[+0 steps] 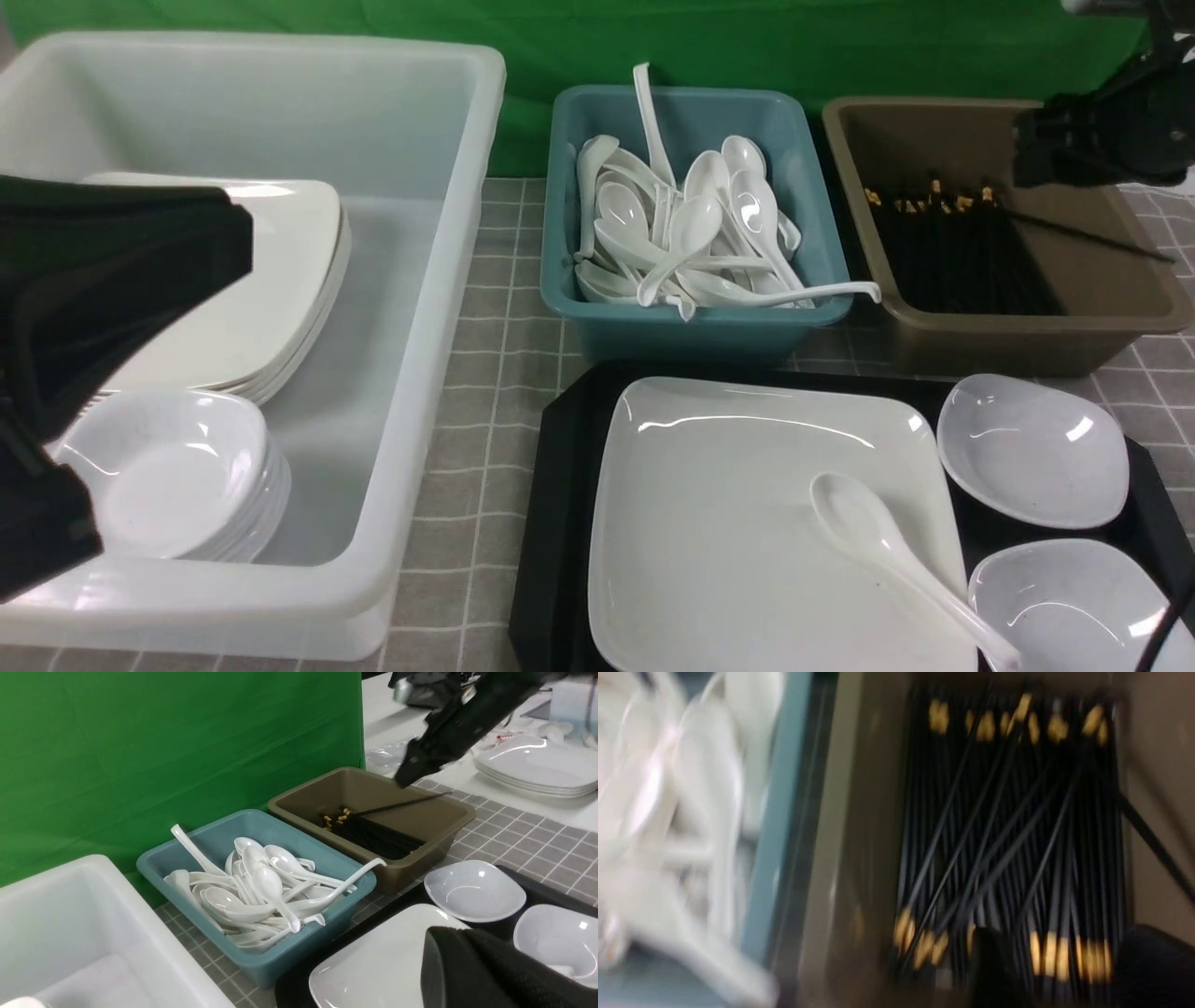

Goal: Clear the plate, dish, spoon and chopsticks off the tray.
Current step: Use the right arm to put the chopsticks into the small storage box on the right, then use the right arm to grab a small plate from the dinner plate

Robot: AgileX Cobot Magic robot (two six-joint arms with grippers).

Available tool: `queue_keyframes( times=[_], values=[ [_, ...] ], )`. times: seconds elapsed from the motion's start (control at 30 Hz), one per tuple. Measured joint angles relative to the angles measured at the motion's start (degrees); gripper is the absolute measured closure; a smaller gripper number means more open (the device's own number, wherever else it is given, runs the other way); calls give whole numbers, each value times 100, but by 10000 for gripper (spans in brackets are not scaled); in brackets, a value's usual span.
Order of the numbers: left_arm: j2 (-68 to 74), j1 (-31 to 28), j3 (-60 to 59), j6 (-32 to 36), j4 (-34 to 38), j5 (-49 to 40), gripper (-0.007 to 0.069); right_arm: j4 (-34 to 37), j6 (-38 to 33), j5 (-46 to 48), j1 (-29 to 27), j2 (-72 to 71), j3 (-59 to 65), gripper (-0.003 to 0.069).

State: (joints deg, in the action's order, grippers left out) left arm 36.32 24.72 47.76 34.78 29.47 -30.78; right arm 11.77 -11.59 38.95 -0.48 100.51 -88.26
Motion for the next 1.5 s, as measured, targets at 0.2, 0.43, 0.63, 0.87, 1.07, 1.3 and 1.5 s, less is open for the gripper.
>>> queue_keyframes(
  times=[0.2,0.43,0.63,0.87,1.07,1.3,1.5],
  values=[
    [0,0,0,0,-99,-165,603,-793,-16,1119,827,-1747,1932,380],
    [0,0,0,0,-99,-172,603,-1220,1,1180,1688,-2925,4213,273],
    [0,0,0,-17,-99,-172,603,-1276,1,312,1998,-2838,5343,97],
    [0,0,0,-63,-76,-263,603,-1299,-91,-549,2020,-2418,5588,80],
    [0,0,0,-63,-39,-312,603,-1398,-526,-876,2020,-1844,5568,136],
    [0,0,0,-63,-34,-328,603,-1343,-627,-740,2084,-1860,5447,370],
    [0,0,0,-63,-34,-409,603,-1336,-608,461,2317,-2302,4974,486]
  ],
)
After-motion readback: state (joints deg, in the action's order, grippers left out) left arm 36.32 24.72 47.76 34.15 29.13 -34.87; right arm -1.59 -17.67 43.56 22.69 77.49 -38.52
